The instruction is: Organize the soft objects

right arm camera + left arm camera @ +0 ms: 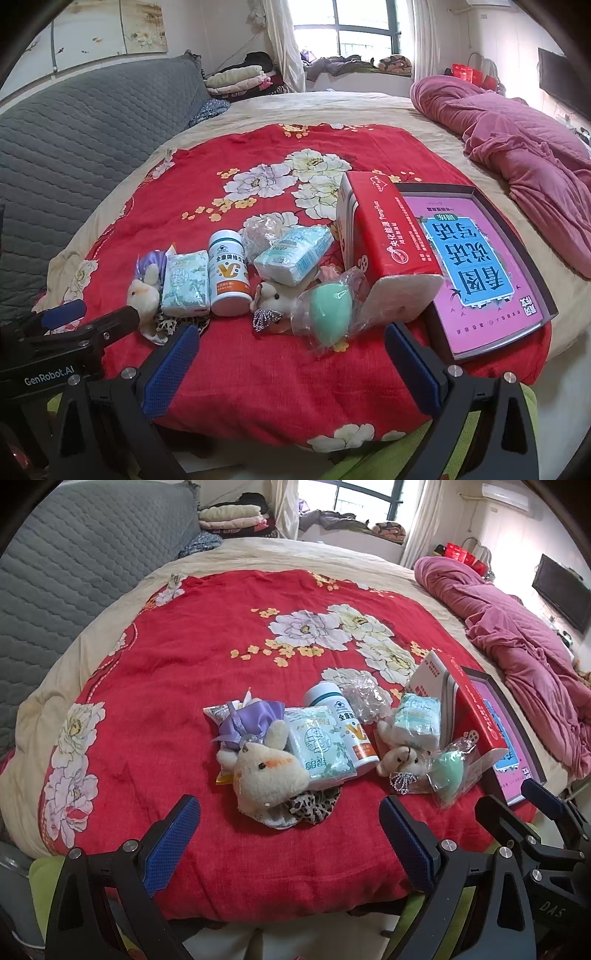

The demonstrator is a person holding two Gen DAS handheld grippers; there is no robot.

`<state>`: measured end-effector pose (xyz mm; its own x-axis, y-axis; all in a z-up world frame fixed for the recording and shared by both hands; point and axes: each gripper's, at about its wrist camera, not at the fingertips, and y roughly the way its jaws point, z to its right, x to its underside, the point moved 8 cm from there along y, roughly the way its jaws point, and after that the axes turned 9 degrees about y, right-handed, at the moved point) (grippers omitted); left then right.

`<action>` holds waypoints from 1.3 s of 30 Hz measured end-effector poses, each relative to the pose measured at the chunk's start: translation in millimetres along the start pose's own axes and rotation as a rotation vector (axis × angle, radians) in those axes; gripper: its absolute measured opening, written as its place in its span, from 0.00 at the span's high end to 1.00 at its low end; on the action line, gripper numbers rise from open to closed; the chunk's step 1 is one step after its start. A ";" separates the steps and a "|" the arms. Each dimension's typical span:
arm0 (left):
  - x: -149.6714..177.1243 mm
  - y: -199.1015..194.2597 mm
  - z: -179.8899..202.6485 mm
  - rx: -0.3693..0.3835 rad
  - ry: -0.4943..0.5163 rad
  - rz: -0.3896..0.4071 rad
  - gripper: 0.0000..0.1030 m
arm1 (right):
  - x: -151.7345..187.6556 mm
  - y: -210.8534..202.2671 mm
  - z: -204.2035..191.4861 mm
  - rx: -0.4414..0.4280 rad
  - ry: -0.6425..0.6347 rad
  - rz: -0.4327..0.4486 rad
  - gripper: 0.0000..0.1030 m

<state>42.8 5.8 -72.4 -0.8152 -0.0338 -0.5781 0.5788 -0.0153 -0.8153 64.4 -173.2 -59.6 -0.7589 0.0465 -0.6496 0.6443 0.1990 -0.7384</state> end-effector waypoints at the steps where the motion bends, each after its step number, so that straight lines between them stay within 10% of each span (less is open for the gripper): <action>1: 0.5 0.6 -1.5 0.000 -0.003 -0.001 0.05 | 0.0 0.7 -0.1 0.002 0.000 -0.002 0.02; 39: -5.8 37.6 -41.5 0.086 -0.168 -0.080 0.05 | -15.9 34.4 -11.6 0.010 -0.012 -0.042 0.02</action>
<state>68.5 46.9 -101.0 -0.8483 -0.1947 -0.4925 0.5178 -0.1098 -0.8484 97.5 -155.8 -72.6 -0.7841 0.0262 -0.6201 0.6128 0.1910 -0.7668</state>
